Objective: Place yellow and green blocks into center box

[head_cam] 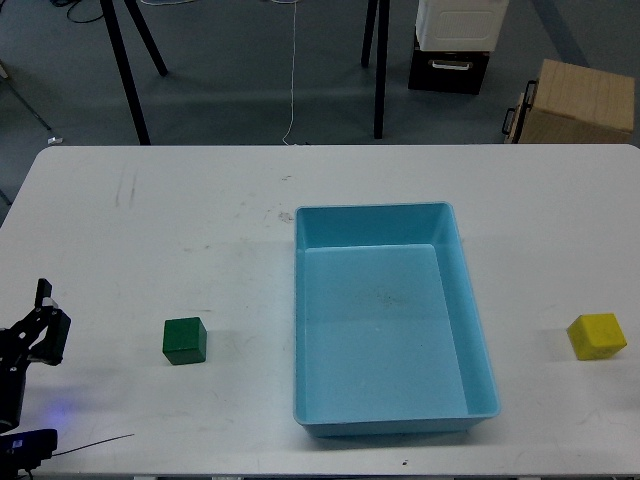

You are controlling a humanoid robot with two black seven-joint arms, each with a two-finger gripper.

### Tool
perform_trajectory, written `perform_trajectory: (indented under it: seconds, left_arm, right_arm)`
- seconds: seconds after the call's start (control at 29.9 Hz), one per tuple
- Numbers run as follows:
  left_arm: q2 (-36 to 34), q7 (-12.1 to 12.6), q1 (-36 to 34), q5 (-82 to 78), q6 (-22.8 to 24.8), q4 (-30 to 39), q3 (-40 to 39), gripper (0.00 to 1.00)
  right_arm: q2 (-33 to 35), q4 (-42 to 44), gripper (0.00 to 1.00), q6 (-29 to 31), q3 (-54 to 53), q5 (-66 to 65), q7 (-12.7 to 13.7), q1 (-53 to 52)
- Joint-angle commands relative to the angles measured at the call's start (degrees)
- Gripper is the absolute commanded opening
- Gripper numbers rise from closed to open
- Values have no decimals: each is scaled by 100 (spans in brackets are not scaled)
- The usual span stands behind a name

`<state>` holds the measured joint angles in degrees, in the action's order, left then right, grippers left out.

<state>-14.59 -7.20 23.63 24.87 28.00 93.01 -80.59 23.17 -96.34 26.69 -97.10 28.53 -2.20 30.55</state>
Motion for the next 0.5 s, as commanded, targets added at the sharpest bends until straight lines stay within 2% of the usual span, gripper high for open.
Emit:
perform_trajectory:
  seconds: [0.0, 0.3, 0.47]
  left_arm:
    - [0, 0, -8, 0, 0, 86, 0, 100]
    - [0, -9, -16, 0, 0, 103, 26, 100]
    - [0, -18, -25, 0, 0, 95, 17, 100]
  right_arm:
    - [-23, 10, 100, 131, -89, 4, 9, -31]
    - [-374, 238, 100, 131, -98, 83, 45, -304]
    - [-217, 238, 100, 131, -186, 21, 36, -374]
